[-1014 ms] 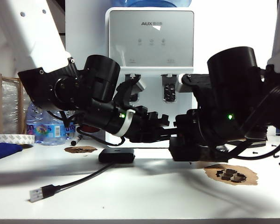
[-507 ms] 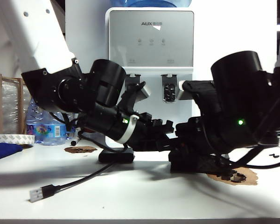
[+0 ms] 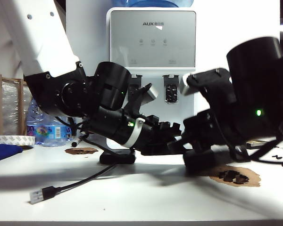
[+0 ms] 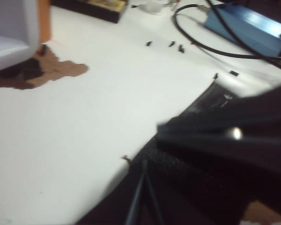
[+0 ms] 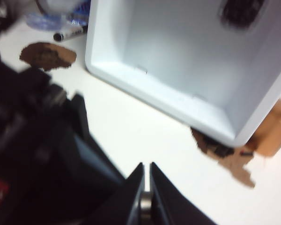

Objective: Take the USB flash drive out of the black sponge and insert it into the slot on top of the black USB adpator box.

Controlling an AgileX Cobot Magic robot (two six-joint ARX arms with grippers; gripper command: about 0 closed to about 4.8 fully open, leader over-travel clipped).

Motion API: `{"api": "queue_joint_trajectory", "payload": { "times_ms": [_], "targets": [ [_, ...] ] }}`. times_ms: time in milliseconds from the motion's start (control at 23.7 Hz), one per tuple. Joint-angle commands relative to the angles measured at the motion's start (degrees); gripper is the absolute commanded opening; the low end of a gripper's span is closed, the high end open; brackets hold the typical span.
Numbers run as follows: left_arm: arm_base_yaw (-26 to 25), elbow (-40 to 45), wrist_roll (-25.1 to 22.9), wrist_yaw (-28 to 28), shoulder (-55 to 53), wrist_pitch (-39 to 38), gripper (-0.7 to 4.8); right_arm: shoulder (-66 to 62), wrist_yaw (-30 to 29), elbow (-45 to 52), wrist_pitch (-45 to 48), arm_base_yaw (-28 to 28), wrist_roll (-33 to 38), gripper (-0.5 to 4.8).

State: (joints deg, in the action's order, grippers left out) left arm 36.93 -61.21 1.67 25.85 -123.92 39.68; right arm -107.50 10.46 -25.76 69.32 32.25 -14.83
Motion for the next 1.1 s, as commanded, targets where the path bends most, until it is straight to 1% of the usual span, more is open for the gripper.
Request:
{"api": "queue_joint_trajectory", "payload": {
  "times_ms": [42, 211, 380, 422, 465, 507, 549, 676, 760, 845, 887, 929, 972, 1014, 1056, 1098],
  "targets": [
    [0.2, 0.1, -0.1, 0.5, -0.1, 0.2, -0.04, 2.3, 1.8, 0.5, -2.3, 0.2, -1.7, -0.02],
    [0.2, 0.1, -0.2, -0.4, -0.1, -0.2, -0.04, 3.7, 3.5, 1.1, -4.2, 0.1, -2.0, -0.02],
    [0.2, 0.1, -0.2, -2.8, -0.2, -0.6, -0.04, 4.3, 4.3, 1.4, -4.5, 0.1, -5.5, -0.02],
    [0.2, 0.1, -0.5, -3.6, -0.6, -0.2, -0.04, 4.4, 5.0, 1.4, -4.6, 0.1, -5.8, -0.02],
    [0.1, 0.1, -1.9, -4.5, -0.9, -0.4, -0.04, 4.7, 6.4, 1.4, -4.5, 0.1, -5.8, -0.02],
    [0.1, 0.1, -3.2, -6.2, -1.4, -0.9, -0.04, 5.3, 8.8, 1.5, -4.6, -0.1, -5.9, -0.02],
    [0.1, 0.1, -3.8, -9.6, -2.7, -1.4, -0.04, 7.1, 9.9, 1.6, -5.0, -1.3, -4.7, -0.02],
    [0.0, 0.1, -3.8, -10.6, -3.9, -2.2, -0.04, 11.9, 8.4, 1.7, -5.2, -3.1, 0.5, -0.02],
    [0.1, 0.1, -3.8, -12.9, -3.9, 1.2, -0.04, 16.4, 4.7, 2.4, -4.4, -3.7, 3.3, -0.02],
    [0.0, 0.0, -3.8, -17.6, -3.6, 5.4, -0.04, 21.3, -1.0, 2.9, -3.8, -3.8, 6.2, -0.02],
    [0.0, 0.0, -3.8, -21.2, -3.0, 6.9, -0.04, 24.3, -4.4, 3.0, -4.3, -3.8, 8.4, -0.02],
    [-0.2, 0.0, -3.8, -22.8, -2.4, 7.4, -0.04, 25.7, -8.0, 3.0, -4.6, -3.8, 9.7, -0.02],
    [-0.6, 0.0, -3.8, -25.2, -1.1, 8.0, -0.04, 29.3, -15.0, 2.9, -5.9, -3.9, 12.6, -0.02],
    [-0.7, 0.0, -3.8, -26.3, -0.3, 8.0, -0.04, 30.9, -17.3, 2.9, -6.4, -3.9, 14.1, -0.02],
    [-1.0, 0.0, -3.8, -29.6, 1.9, 8.3, -0.04, 35.0, -22.3, 2.9, -8.9, -4.8, 16.9, -0.02],
    [-1.1, 0.0, -3.8, -30.7, 2.6, 8.3, -0.04, 36.6, -23.8, 2.8, -9.8, -5.4, 17.9, -0.02]
  ]
}}
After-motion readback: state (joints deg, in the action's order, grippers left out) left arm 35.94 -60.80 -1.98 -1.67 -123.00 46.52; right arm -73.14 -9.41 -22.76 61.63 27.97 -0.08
